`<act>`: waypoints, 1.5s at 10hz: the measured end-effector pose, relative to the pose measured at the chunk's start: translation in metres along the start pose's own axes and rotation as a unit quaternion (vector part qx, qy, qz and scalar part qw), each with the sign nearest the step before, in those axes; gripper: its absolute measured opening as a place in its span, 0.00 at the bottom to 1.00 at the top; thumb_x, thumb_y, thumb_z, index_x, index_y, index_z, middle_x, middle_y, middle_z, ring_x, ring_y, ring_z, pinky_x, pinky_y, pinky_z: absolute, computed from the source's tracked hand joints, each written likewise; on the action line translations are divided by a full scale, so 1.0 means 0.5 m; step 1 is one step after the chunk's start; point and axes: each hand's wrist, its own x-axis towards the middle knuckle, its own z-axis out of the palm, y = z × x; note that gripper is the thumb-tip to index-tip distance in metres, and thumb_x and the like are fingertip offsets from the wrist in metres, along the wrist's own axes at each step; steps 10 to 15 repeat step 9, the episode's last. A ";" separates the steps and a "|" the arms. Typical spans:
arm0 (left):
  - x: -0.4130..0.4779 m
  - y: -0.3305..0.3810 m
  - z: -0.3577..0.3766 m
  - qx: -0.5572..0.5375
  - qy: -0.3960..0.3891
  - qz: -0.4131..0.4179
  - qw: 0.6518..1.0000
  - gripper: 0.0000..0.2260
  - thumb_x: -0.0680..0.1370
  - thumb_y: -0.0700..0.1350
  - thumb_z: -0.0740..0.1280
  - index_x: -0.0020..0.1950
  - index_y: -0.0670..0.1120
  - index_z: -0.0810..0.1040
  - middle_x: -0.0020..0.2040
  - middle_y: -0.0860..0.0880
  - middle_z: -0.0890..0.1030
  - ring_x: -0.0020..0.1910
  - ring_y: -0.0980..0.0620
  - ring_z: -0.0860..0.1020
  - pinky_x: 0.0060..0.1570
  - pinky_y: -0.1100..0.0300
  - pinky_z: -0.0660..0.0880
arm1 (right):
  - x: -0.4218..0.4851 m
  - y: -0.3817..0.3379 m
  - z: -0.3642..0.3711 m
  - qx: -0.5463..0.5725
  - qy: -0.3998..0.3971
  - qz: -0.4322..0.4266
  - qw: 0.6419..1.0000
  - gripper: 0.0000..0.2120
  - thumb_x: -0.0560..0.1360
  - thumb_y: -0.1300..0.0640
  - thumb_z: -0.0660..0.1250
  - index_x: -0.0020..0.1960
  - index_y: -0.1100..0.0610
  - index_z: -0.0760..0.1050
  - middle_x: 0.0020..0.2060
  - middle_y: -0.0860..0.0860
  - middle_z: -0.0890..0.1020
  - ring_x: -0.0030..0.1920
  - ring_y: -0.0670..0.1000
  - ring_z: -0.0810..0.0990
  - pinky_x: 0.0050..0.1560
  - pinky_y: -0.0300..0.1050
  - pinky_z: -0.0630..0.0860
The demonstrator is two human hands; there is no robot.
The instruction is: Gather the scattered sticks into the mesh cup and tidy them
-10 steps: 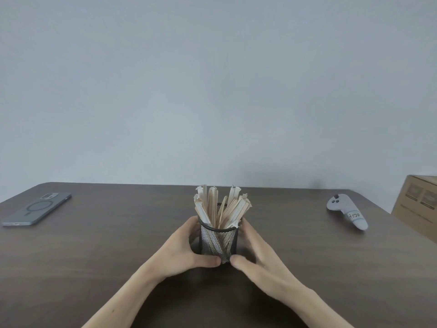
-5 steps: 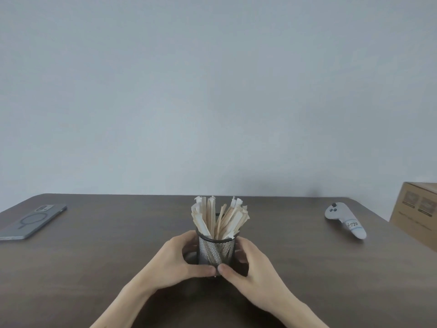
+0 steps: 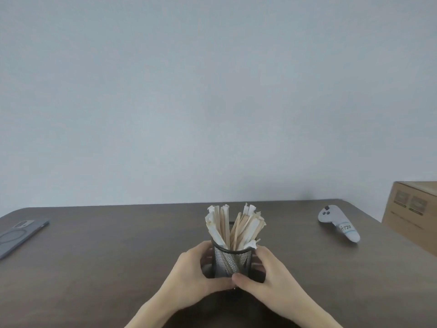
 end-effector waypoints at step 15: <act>0.328 -0.034 0.160 0.017 0.046 -0.009 0.999 0.33 0.67 0.58 0.80 0.69 0.54 0.77 0.63 0.55 0.84 0.63 0.54 0.82 0.64 0.58 0.78 | 0.211 0.174 -0.119 0.029 0.125 0.029 0.991 0.22 0.75 0.54 0.72 0.67 0.41 0.72 0.59 0.39 0.81 0.58 0.37 0.80 0.64 0.40 0.76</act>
